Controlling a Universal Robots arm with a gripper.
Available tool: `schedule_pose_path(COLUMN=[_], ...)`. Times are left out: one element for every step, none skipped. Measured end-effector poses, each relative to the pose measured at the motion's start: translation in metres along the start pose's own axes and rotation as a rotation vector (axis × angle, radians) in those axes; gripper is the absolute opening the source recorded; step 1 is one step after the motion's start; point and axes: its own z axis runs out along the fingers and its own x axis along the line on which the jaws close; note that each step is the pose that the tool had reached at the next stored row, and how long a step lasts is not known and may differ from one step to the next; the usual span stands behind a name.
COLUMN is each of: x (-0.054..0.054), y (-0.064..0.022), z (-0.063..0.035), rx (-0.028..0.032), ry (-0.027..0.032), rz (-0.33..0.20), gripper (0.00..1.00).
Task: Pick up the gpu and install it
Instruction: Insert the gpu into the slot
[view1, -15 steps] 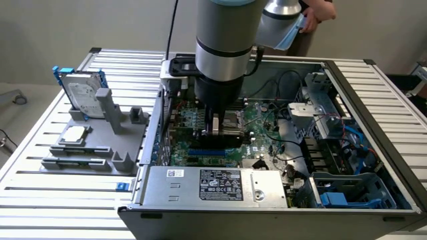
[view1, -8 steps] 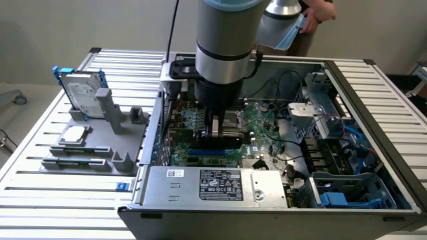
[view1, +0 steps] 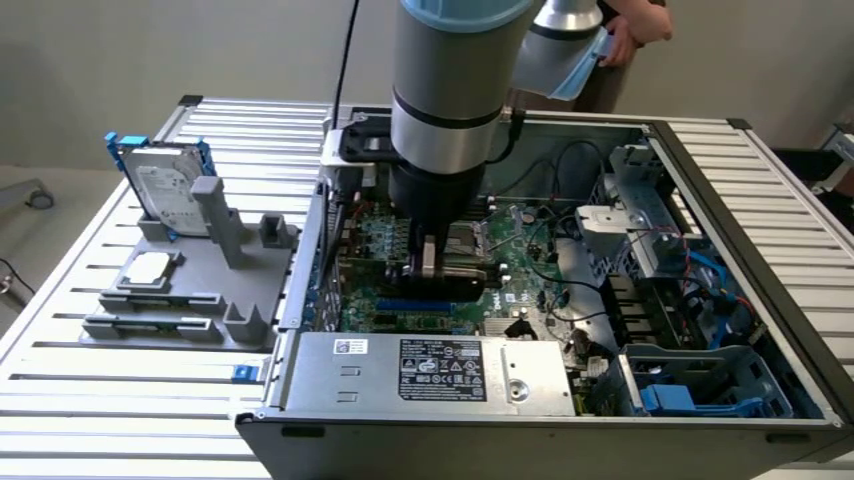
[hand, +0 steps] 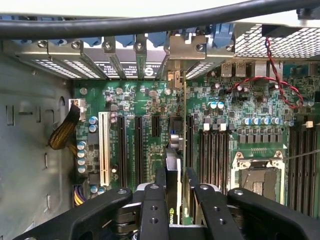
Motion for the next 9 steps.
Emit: schedule_pose_path(x=[0.0, 0.0001, 0.0001, 0.0001, 0.0001, 0.0001, 0.0001, 0.0001, 0.0001], y=[0.0, 0.0, 0.0, 0.0, 0.0, 0.0, -0.0001, -0.0002, -0.0002], z=[0.0002, 0.0004, 0.0006, 0.0007, 0.0007, 0.0007, 0.0007, 0.0008, 0.0009], rx=[-0.0007, -0.0014, -0.0023, -0.0033, -0.0042, -0.0049, -0.0053, -0.0053, -0.0054], ry=[0.0001, 0.0, -0.0001, -0.0002, 0.0, -0.0001, 0.0, -0.0001, -0.0001], rz=[0.002, 0.002, 0.002, 0.002, 0.003, 0.003, 0.003, 0.003, 0.003], gripper=[0.26, 0.26, 0.26, 0.26, 0.26, 0.26, 0.26, 0.26, 0.26])
